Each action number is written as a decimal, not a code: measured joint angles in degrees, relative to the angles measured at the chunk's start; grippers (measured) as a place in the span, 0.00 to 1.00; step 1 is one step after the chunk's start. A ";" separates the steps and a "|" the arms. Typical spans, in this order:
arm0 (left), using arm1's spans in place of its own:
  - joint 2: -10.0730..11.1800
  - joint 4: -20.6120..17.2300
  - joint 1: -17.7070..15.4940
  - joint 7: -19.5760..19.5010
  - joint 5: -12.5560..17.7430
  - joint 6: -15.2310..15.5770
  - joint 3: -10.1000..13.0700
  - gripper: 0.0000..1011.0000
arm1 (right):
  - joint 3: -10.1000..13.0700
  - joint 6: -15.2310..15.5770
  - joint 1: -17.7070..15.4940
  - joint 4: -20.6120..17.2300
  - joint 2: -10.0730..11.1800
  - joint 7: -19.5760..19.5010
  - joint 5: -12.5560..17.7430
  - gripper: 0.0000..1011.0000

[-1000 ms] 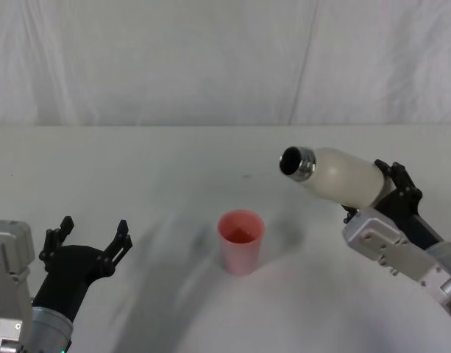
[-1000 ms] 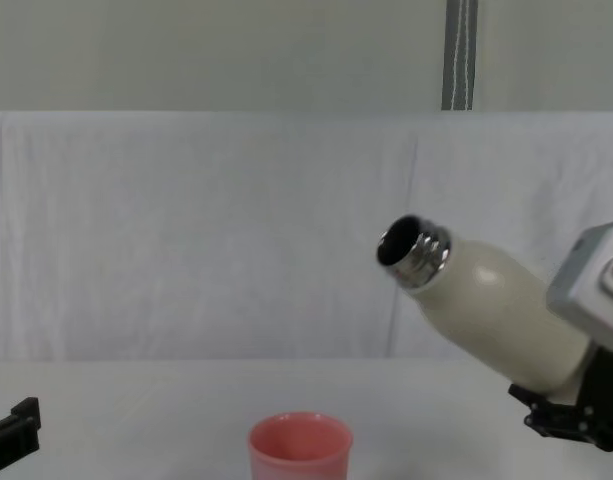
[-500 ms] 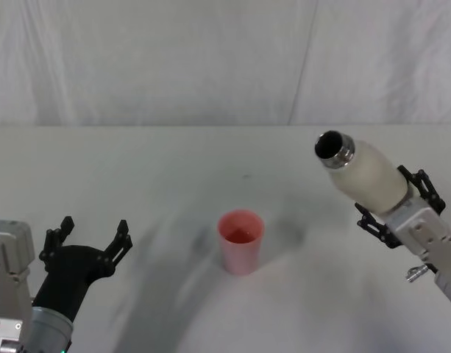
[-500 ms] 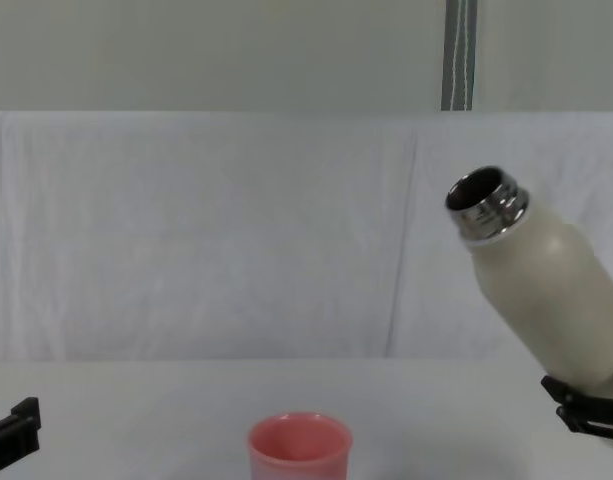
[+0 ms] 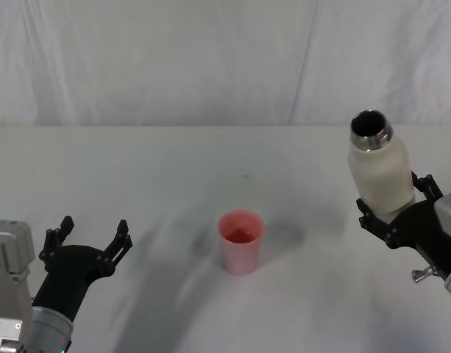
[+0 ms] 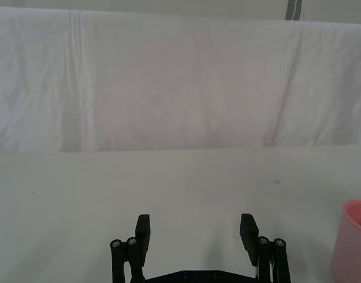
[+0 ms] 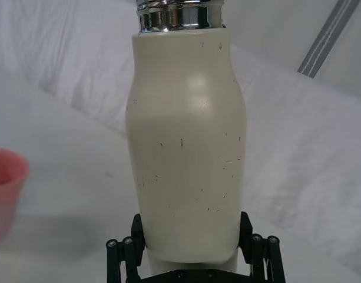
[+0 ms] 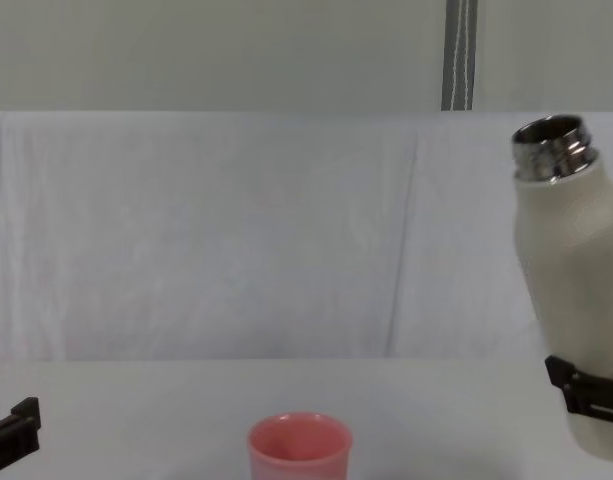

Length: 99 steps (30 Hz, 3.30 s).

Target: Grasp the thermos with one hand and pour water into the cup lid.

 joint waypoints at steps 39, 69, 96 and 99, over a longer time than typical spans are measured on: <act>0.00 0.00 0.00 0.00 0.00 0.00 0.00 0.99 | 2.22 2.21 0.23 4.73 -1.31 5.56 28.58 0.94; 0.00 0.00 0.00 0.00 0.00 0.00 0.00 0.99 | -2.14 2.15 6.15 13.01 0.15 4.23 30.04 0.94; 0.00 0.00 0.00 0.00 0.00 0.00 0.00 0.99 | -4.19 1.88 8.14 15.69 0.95 4.60 27.48 0.94; 0.00 0.00 0.00 0.00 0.00 0.00 0.00 0.99 | -4.21 1.87 8.17 15.80 0.93 4.60 27.44 0.94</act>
